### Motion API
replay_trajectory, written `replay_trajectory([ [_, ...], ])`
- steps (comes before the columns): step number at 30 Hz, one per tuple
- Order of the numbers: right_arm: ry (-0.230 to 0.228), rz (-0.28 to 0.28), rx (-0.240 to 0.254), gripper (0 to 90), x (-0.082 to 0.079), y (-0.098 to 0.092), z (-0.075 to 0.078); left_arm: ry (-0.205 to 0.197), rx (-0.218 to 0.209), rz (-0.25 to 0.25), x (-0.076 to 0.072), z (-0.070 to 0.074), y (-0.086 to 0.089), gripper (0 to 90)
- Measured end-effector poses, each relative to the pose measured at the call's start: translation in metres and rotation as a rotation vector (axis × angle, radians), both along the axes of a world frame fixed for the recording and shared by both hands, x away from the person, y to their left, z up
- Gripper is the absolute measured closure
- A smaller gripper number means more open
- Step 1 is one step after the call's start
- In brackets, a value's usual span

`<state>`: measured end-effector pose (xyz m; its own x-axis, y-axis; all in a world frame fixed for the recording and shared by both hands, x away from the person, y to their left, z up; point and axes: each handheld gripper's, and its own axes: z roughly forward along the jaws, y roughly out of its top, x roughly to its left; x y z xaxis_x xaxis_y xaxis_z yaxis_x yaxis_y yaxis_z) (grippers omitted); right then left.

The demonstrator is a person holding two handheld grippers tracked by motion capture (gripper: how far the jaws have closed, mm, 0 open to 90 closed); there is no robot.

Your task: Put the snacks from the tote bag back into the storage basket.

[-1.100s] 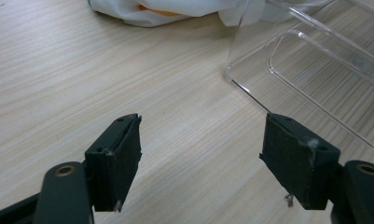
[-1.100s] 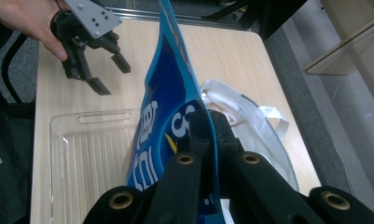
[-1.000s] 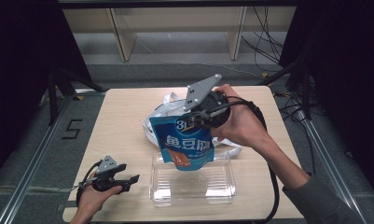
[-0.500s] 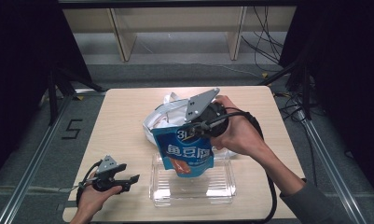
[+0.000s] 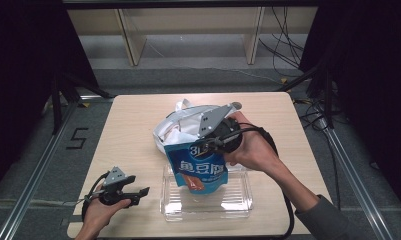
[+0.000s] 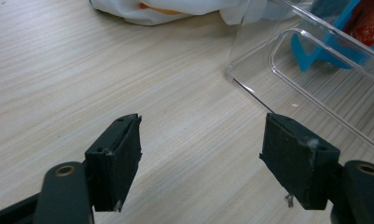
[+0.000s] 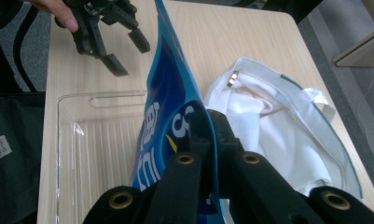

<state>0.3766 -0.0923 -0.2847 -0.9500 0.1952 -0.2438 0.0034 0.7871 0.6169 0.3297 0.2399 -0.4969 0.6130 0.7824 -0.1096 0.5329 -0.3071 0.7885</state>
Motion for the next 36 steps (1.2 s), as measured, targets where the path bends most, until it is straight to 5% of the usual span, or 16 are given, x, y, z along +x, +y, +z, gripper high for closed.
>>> replay_trajectory([
  [6,0.019,-0.013,0.002,90.0,0.0,0.001,-0.009,0.003,0.035,-0.022,0.0,0.001,0.002,27.8],
  [8,0.018,0.009,0.007,90.0,0.002,0.001,-0.01,-0.003,0.008,0.003,0.0,0.0,0.0,27.8],
  [10,0.025,-0.011,0.013,90.0,0.0,-0.001,-0.011,0.0,0.036,-0.017,0.0,0.001,0.002,27.7],
  [25,0.037,-0.011,0.072,88.3,-0.002,-0.009,-0.016,-0.004,0.031,-0.023,0.0,0.0,0.002,27.7],
  [36,0.079,0.003,0.202,63.9,-0.002,-0.021,-0.019,0.01,0.034,-0.025,0.0,0.001,0.002,27.7],
])
